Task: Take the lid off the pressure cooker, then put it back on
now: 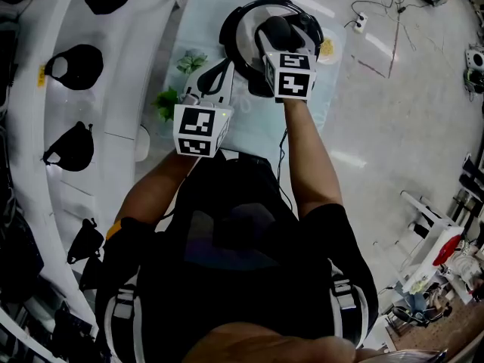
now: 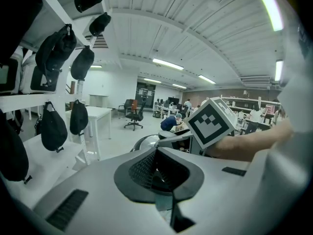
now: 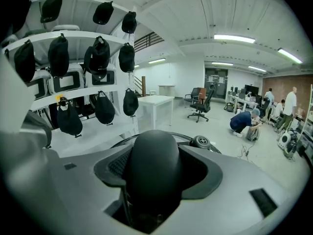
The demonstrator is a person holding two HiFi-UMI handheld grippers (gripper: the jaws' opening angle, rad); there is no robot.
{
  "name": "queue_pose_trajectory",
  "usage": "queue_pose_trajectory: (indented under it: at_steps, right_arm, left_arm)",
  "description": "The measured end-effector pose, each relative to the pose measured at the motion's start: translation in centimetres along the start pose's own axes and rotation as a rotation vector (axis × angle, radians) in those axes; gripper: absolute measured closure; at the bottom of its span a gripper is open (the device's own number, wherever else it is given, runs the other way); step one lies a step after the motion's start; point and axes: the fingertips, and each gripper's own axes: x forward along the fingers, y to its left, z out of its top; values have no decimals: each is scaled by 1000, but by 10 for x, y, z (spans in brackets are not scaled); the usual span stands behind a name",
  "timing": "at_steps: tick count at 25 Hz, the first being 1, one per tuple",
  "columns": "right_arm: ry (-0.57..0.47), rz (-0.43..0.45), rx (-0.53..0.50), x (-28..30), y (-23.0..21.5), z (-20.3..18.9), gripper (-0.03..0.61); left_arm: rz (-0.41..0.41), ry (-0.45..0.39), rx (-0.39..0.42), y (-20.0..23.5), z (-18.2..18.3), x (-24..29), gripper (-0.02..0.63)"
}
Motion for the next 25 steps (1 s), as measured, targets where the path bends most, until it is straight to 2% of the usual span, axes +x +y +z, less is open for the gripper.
queue_pose_trajectory:
  at_steps: [7,13,19,25]
  right_arm:
    - [9,-107,85,-1,-4,-1,284]
    - [4,-144,98,-2,-5,-1,273]
    - [-23,-68,92,-23,3,0,265]
    - [-92,-65,84,-87,11,-2,268]
  left_arm:
    - [6,0,3,2,1,-8,604]
    - [10,-1,13,-1,3,-15,605]
    - [10,-15,34,2,8,-22,605]
    - [-28,-59,59,-12,20,-31,606]
